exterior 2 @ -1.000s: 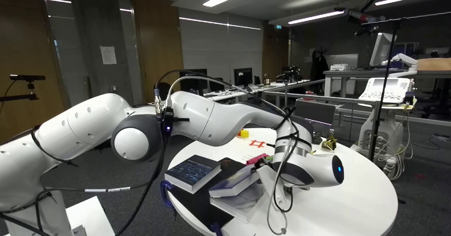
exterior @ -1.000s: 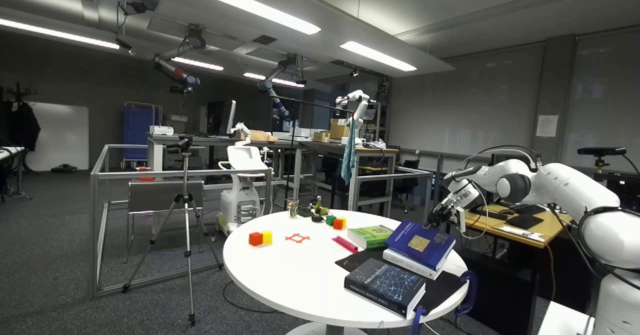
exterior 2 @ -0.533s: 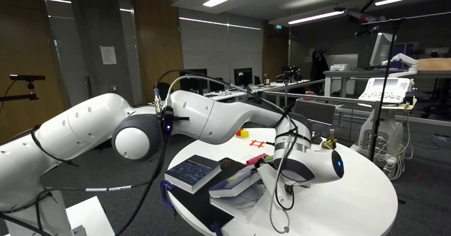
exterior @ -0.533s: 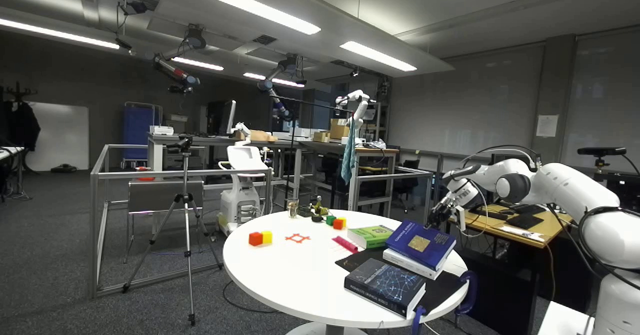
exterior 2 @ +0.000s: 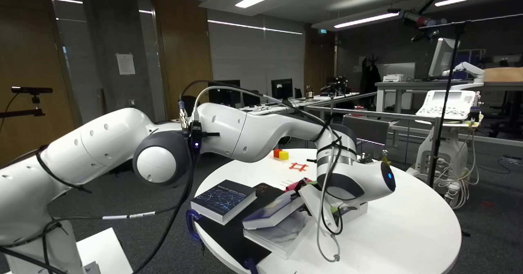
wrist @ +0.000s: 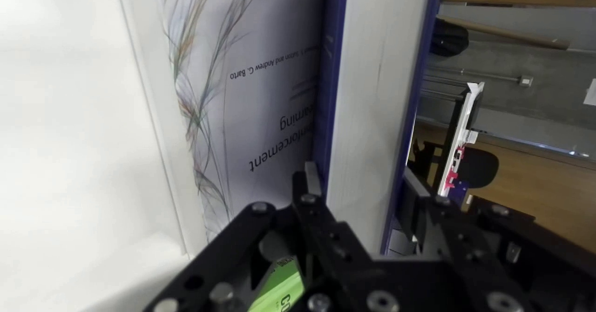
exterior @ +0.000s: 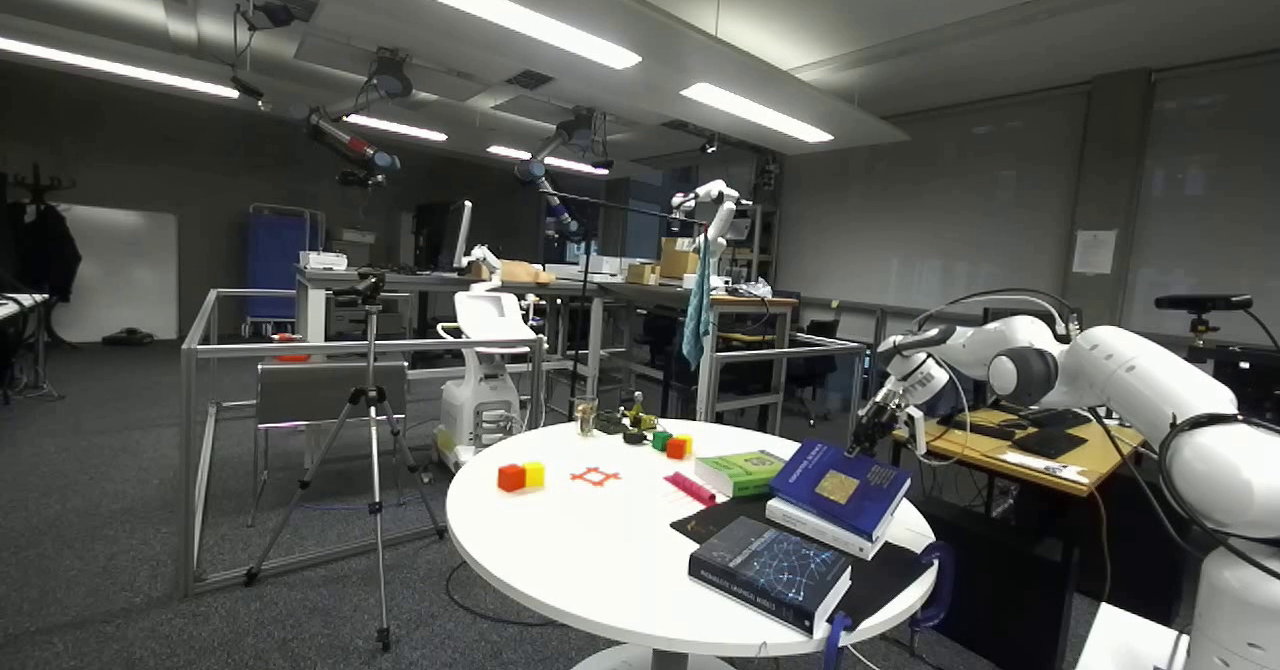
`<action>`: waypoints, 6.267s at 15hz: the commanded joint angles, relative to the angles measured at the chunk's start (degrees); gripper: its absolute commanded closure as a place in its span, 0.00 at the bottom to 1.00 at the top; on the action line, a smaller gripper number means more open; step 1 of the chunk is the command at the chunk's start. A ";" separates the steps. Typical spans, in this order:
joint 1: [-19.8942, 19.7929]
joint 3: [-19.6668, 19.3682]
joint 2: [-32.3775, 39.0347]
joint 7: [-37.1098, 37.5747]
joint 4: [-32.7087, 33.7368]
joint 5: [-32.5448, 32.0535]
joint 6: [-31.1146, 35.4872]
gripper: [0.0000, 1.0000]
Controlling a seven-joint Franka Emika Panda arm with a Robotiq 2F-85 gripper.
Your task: Straighten the blue book and place it on top of the white book
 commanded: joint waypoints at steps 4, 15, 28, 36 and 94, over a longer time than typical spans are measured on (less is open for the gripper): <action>0.56 -0.38 -0.22 0.24 2.83 -2.17 -1.59 0.82; 1.16 -1.21 -0.81 -0.47 2.55 -6.15 -0.45 0.33; 1.94 -2.03 -0.92 -0.25 3.82 -8.97 0.65 0.00; 2.86 -2.82 -0.11 -0.98 4.29 -9.96 10.14 0.00; 13.57 -10.52 1.43 0.88 -3.11 -15.93 32.16 0.00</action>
